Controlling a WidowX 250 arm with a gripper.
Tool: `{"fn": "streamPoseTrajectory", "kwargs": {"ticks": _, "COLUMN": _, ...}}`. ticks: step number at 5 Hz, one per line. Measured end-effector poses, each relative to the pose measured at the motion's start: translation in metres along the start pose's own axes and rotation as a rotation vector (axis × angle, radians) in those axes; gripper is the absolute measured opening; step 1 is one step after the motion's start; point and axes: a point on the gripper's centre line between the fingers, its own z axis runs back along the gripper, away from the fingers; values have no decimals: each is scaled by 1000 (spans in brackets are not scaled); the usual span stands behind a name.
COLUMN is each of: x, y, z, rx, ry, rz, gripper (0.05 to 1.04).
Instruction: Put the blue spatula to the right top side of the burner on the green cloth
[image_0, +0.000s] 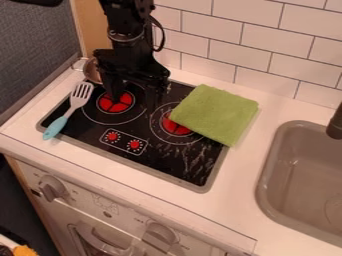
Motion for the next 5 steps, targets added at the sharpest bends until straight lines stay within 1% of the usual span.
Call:
{"fn": "streamPoseTrajectory", "kwargs": {"ticks": 1, "x": -6, "y": -2, "z": -8, "rx": -23, "ry": 32, "rz": -1, "gripper": 1000}}
{"fn": "streamPoseTrajectory", "kwargs": {"ticks": 2, "x": -26, "y": 36, "z": -10, "rx": -201, "ry": 29, "rz": 71, "gripper": 1000}}
{"fn": "streamPoseTrajectory", "kwargs": {"ticks": 3, "x": -45, "y": 71, "z": -7, "rx": -220, "ry": 47, "rz": 136, "gripper": 1000}}
{"fn": "streamPoseTrajectory", "kwargs": {"ticks": 4, "x": -49, "y": 118, "z": -5, "rx": -167, "ry": 11, "rz": 193, "gripper": 1000}}
{"fn": "streamPoseTrajectory", "kwargs": {"ticks": 5, "x": -51, "y": 128, "z": -25, "rx": -138, "ry": 57, "rz": 200, "gripper": 1000}}
